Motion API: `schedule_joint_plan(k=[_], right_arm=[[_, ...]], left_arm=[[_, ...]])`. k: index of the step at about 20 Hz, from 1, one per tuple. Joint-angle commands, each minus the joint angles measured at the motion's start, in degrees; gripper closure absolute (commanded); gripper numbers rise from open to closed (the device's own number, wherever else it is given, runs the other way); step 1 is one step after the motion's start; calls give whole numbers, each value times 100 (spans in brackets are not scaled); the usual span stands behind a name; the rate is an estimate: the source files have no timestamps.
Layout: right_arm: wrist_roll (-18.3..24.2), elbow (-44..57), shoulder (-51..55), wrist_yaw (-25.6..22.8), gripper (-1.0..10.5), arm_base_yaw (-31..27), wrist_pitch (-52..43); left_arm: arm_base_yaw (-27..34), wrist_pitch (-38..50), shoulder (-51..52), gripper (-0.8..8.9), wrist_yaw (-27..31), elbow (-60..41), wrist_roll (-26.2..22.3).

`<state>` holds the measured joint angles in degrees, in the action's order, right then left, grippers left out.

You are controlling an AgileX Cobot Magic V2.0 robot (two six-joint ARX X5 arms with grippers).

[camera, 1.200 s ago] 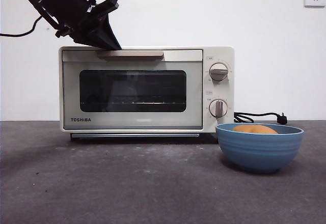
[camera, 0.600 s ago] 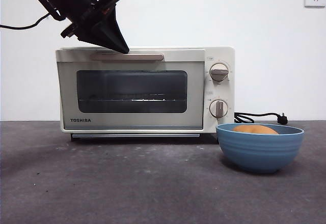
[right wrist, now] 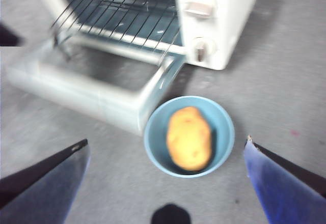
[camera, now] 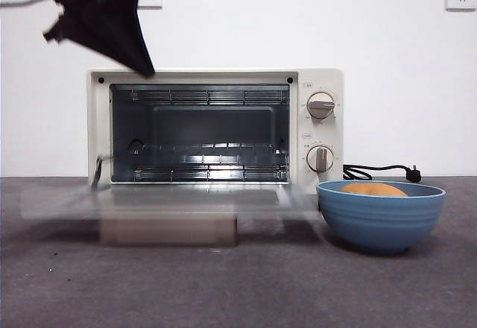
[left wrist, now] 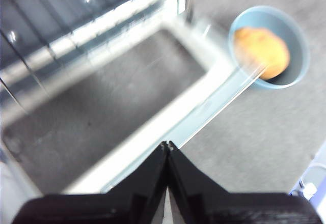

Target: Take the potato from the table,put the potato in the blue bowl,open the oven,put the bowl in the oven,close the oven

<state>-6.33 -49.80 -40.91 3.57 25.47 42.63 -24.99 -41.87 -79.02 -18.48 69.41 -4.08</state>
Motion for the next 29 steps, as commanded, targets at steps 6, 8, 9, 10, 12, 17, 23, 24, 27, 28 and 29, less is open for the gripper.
schedule_joint_plan(k=[6, 8, 9, 10, 12, 17, 23, 24, 27, 28, 29], right_arm=[[-227, 9, -234, -382, 444, 0, -7], [-293, 9, -518, -385, 446, -33, -7], [-317, 9, -675, -372, 446, -72, -7], [-326, 9, -892, -352, 446, -127, -11], [-323, 9, -1314, -352, 446, -249, -24], [-280, 9, -2354, 146, 448, -850, -155], [-109, 9, -3375, 256, 542, -1246, -678], [-109, 9, -3543, 254, 542, -1246, -780], [-111, 9, -3993, 411, 542, -1270, -975], [-111, 9, -4107, 415, 543, -1270, -1067], [-111, 9, -4192, 404, 550, -1270, -1156]], left_arm=[[-17, 111, 1381, 821, 35, -35, -42], [-17, 111, 1801, 821, 44, -35, -15], [-17, 111, 1989, 821, 48, -35, 0], [-17, 111, 2208, 821, 48, -35, 0], [-17, 107, 2590, 821, 55, -35, 44], [-17, 52, 3388, 821, 109, -35, 155], [-17, -503, 3939, 821, 219, -35, 243], [-17, -555, 3963, 821, 216, -35, 243], [-17, -754, 3971, 821, 214, -35, 240], [-17, -778, 3971, 821, 214, -35, 240], [-17, -776, 3971, 821, 214, -35, 240]])
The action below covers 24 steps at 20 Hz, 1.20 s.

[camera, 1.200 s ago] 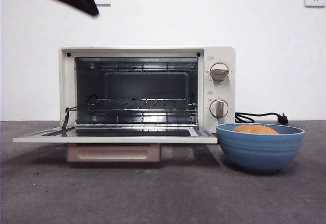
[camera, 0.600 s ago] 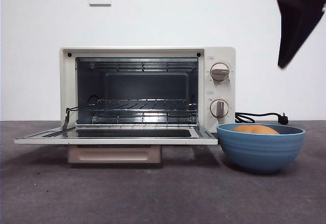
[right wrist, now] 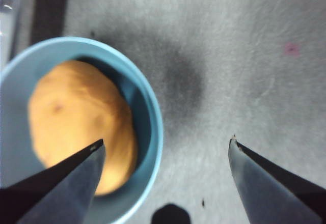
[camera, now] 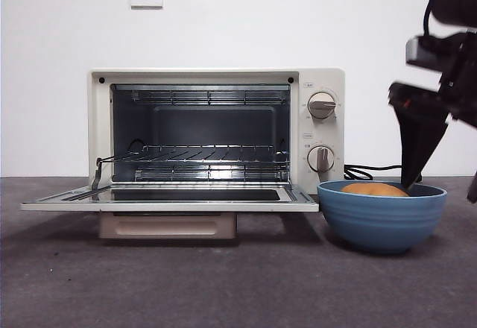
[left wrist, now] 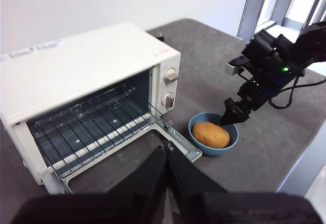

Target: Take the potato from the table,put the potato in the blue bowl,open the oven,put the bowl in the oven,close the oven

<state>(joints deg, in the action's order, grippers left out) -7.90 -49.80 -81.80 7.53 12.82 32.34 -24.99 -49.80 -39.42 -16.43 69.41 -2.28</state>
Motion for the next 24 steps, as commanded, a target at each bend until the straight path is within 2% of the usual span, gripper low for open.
schedule_joint_plan(k=[1, 4, 6, 9, 14, 18, 21, 24], right_arm=[[42, 9, -166, 13, 607, -4, -208], [44, 9, -326, 160, 766, -2, -297], [46, 9, -442, 157, 768, -2, -310], [46, 9, -496, 160, 952, 0, -407], [44, 9, -376, 157, 963, 4, -326], [-24, -44, 238, 157, 964, 170, -57], [-122, -271, 704, 153, 964, 592, 350], [-391, -688, 728, 103, 964, 1217, 330]], left_arm=[[-17, 22, 11, 821, 9, -35, 61], [-17, 24, 11, 821, 9, -35, 61], [-17, 24, 9, 821, 11, -35, 61], [-17, 22, 9, 821, 13, -35, 61], [-17, 24, 9, 821, 146, -35, 50], [-17, 24, 9, 821, 146, -35, 20], [-17, 44, 9, 821, 144, -35, -35], [-17, 42, 9, 821, 140, -35, -81]])
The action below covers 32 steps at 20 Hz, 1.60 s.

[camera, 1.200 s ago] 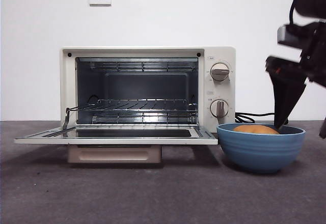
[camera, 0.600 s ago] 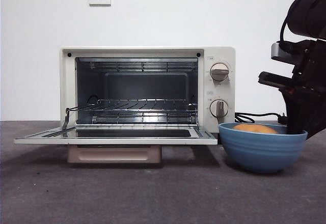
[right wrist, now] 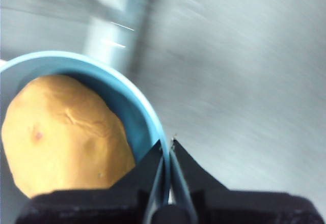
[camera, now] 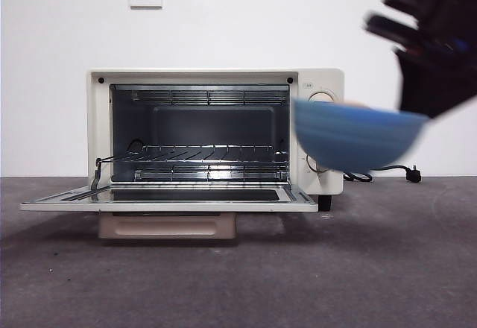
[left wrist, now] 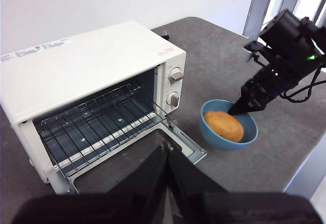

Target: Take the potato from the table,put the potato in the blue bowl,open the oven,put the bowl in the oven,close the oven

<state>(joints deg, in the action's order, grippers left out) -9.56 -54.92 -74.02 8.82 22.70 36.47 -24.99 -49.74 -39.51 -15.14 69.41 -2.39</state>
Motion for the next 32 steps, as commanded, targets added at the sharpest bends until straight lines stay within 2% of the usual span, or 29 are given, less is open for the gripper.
schedule_joint_plan(k=[1, 4, 6, 14, 17, 19, 22, 32], right_arm=[[-319, -354, -138, -50, 964, 433, -203], [-411, -944, -678, -455, 964, 859, -393], [-498, -1432, -1172, -479, 964, 944, -431], [-844, -3110, -2870, -785, 964, 968, -442], [-905, -3303, -3182, -826, 964, 968, -485], [-951, -3307, -3300, -1088, 964, 966, -540], [-1025, -3307, -3355, -1233, 964, 957, -693], [-1099, -3307, -3375, -1388, 964, 876, -859]], left_arm=[[-17, 35, 17, 821, 11, -35, -70], [-17, 31, 17, 821, 2, -35, -70], [-17, 24, 17, 821, -7, -35, -70], [-17, -59, 17, 821, -28, -35, -70], [-17, -94, 17, 821, -31, -35, -74], [-17, -105, 17, 821, -31, -37, -74], [-17, -127, 17, 821, -31, -35, -83], [-17, -170, 17, 821, -31, -37, -83]])
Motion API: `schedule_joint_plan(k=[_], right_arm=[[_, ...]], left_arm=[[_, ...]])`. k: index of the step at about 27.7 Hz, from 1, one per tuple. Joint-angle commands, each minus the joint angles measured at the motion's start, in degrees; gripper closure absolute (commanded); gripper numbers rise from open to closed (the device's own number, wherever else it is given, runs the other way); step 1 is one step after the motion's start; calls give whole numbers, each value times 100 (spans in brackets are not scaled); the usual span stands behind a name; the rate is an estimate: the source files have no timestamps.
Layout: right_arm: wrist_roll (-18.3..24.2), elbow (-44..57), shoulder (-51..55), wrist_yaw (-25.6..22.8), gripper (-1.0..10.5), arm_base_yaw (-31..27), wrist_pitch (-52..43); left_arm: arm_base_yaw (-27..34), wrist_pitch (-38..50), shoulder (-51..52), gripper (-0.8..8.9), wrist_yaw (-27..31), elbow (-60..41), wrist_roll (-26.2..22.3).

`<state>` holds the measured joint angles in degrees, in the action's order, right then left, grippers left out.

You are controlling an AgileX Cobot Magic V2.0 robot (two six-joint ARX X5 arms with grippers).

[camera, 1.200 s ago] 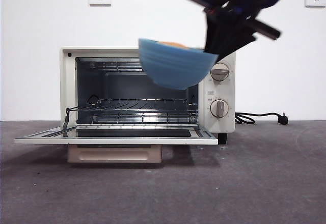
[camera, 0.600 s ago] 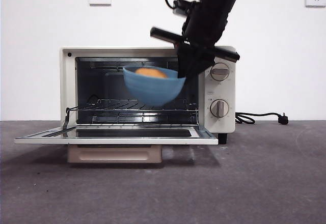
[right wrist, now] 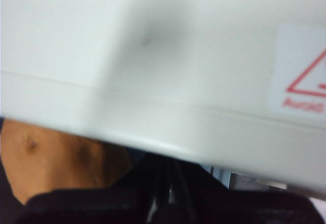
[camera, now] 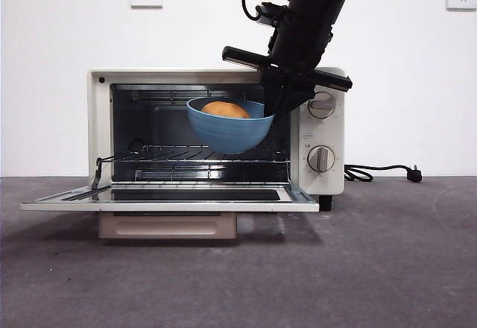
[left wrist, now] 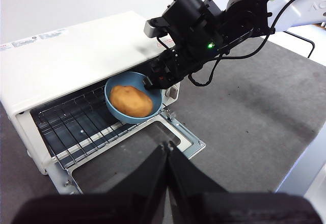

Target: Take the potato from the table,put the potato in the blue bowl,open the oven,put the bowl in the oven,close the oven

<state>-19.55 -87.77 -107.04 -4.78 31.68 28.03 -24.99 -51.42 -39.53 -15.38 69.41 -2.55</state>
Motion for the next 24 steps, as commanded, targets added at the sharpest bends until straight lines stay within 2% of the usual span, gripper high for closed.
schedule_joint_plan(k=[1, 5, 11, 24], right_arm=[[-101, -22, -83, -31, 964, -26, 2], [-105, -22, -98, -2, 962, -92, 151], [-157, -22, -101, -11, 781, -92, 223], [-308, -26, 52, -4, 778, -85, 136]], left_arm=[[-17, -7, 20, 821, -7, -37, -68], [-17, -20, 20, 821, -9, -37, -68], [-17, -94, 20, 821, -155, -37, -68], [-17, -282, 20, 821, -125, -37, -181]])
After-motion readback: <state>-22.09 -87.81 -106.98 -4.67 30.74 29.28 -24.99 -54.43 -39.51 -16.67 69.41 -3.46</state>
